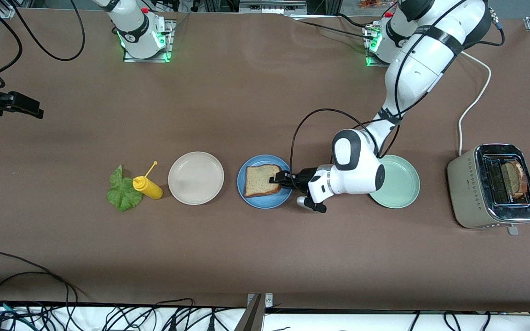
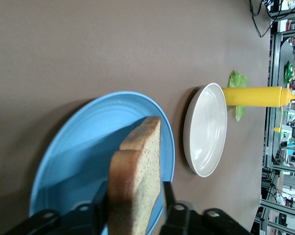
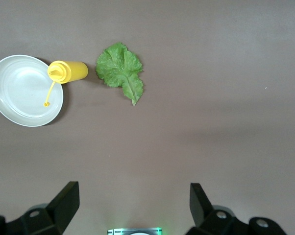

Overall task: Make sandwich in blue plate with both arms
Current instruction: 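Lower the bread onto the blue plate and open the left gripper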

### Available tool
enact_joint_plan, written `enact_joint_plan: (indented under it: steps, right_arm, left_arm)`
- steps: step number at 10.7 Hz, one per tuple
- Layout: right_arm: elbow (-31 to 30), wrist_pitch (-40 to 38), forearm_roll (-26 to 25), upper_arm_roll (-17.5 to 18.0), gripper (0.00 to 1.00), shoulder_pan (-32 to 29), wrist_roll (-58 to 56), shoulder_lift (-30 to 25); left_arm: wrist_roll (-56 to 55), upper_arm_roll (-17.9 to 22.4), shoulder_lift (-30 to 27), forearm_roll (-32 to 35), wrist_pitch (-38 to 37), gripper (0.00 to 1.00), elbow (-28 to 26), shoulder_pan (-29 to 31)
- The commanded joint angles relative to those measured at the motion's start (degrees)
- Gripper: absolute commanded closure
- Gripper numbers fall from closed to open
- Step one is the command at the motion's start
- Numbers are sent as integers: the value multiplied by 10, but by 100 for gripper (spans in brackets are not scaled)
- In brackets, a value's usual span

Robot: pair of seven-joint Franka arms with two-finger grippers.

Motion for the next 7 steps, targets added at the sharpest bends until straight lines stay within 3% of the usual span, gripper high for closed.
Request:
enact_joint_plan:
  steps: [1,7]
  right_arm:
    - [9,-10,-15,0,0,0,-6,0]
    - [9,-11,-16,0,0,0,-7,-1]
  left_arm:
    - [9,5,-41,76,-43,0,-9,33]
    - [7,6,-130,320,-208,0,-6,124]
